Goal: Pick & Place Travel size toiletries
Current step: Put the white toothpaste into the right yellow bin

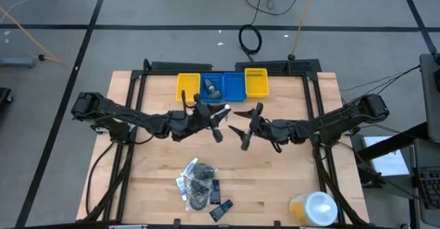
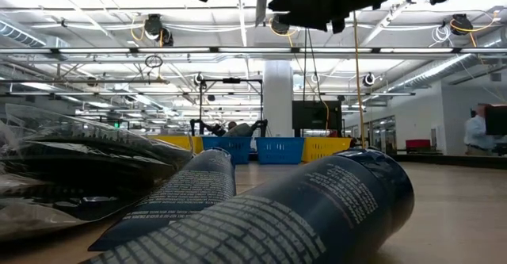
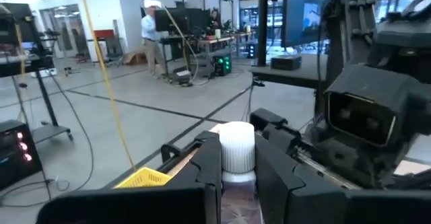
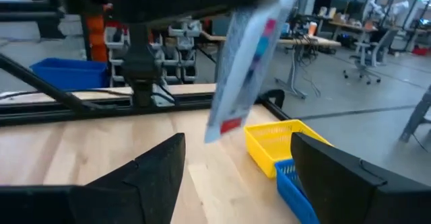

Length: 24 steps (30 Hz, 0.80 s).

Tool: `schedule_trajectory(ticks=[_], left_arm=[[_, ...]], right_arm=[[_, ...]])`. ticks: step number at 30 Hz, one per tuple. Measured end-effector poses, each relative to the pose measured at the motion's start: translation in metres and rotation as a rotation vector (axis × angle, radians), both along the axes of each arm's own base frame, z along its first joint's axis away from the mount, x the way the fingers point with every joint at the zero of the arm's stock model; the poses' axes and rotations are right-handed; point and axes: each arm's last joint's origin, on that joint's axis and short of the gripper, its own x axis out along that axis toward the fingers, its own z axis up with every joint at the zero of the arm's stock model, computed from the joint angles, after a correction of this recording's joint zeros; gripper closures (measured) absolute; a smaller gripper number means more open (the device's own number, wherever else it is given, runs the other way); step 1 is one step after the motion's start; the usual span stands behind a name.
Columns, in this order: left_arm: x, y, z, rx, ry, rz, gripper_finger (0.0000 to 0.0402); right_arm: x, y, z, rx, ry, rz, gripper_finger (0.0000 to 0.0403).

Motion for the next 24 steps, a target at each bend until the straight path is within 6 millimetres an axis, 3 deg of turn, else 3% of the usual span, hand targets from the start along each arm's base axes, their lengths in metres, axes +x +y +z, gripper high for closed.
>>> schedule_trajectory(ticks=[12,24], left_arm=[[-0.001,0.004,0.006,0.014,-0.046,0.042,0.0354],[0.020,0.007,-0.012,0.058,-0.117,0.046,0.0352]], right_arm=[[0.001,-0.009,0.005,0.059,-0.075,-0.031,0.0143],[0.004,-0.010,-0.001,0.055,-0.054,-0.065,0.0145]])
